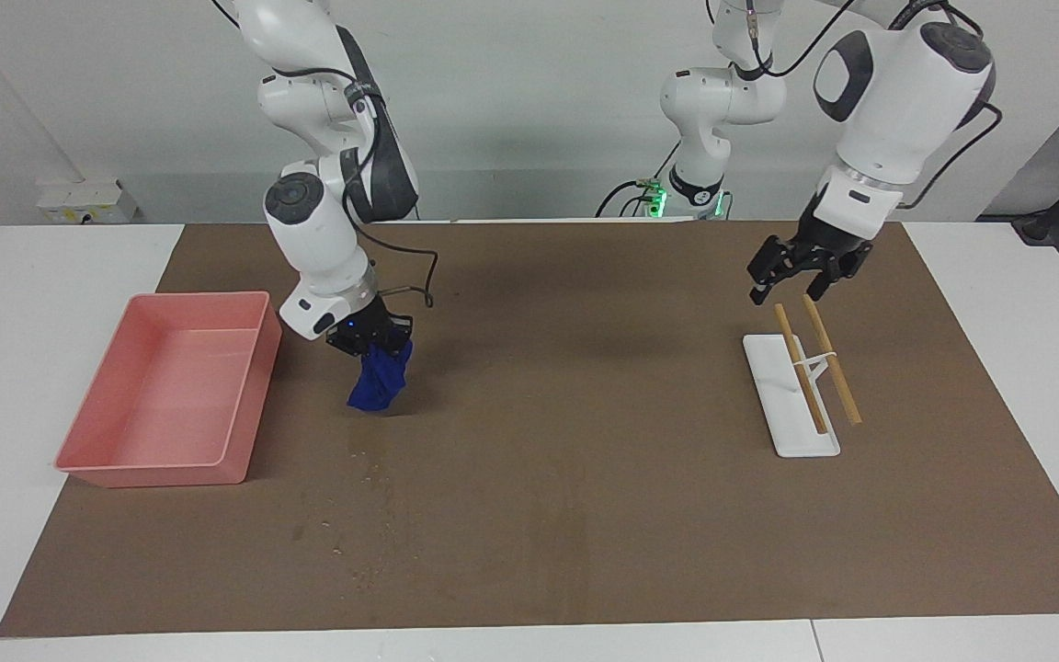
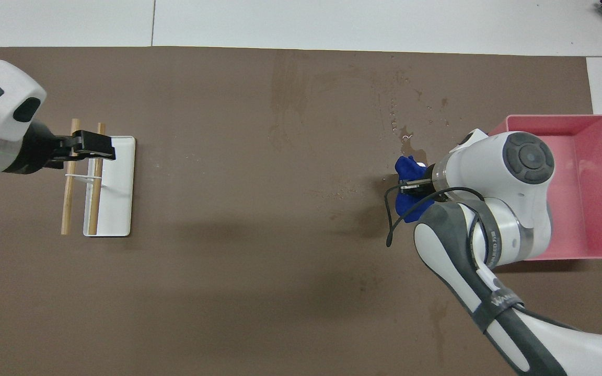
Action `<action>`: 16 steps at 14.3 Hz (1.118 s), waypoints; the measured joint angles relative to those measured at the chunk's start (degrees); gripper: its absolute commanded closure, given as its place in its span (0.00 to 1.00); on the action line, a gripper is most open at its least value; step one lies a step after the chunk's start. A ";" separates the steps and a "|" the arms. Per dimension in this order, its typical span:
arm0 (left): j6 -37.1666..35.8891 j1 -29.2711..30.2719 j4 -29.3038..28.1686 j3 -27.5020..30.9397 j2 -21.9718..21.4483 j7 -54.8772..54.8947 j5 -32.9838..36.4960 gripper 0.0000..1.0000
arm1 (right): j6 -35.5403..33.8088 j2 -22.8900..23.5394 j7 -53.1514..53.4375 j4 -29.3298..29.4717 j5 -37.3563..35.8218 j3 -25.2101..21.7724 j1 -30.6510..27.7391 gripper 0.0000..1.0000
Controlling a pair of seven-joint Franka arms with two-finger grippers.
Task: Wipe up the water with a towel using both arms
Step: 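Lower the cloth onto the puddle while the left gripper withdraws, then wipe the cloth across the puddle with the right gripper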
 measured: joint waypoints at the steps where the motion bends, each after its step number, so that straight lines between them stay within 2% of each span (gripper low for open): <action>1: -3.10 1.28 1.11 0.03 0.00 3.12 1.69 0.00 | 2.58 1.75 -2.06 -0.10 -1.02 0.00 -0.81 1.00; 4: -8.86 1.67 4.32 -0.32 0.32 7.84 3.60 0.00 | 9.11 5.21 -7.72 -0.04 -1.47 -0.02 -4.06 1.00; 9: -9.92 1.49 4.63 -0.87 1.03 12.52 3.93 0.00 | 15.49 9.81 -8.18 3.28 -1.47 0.35 -4.13 1.00; 16: -9.90 2.12 4.63 -0.59 1.03 12.96 5.61 0.00 | 15.78 17.36 -7.31 13.66 -1.46 0.66 -3.76 1.00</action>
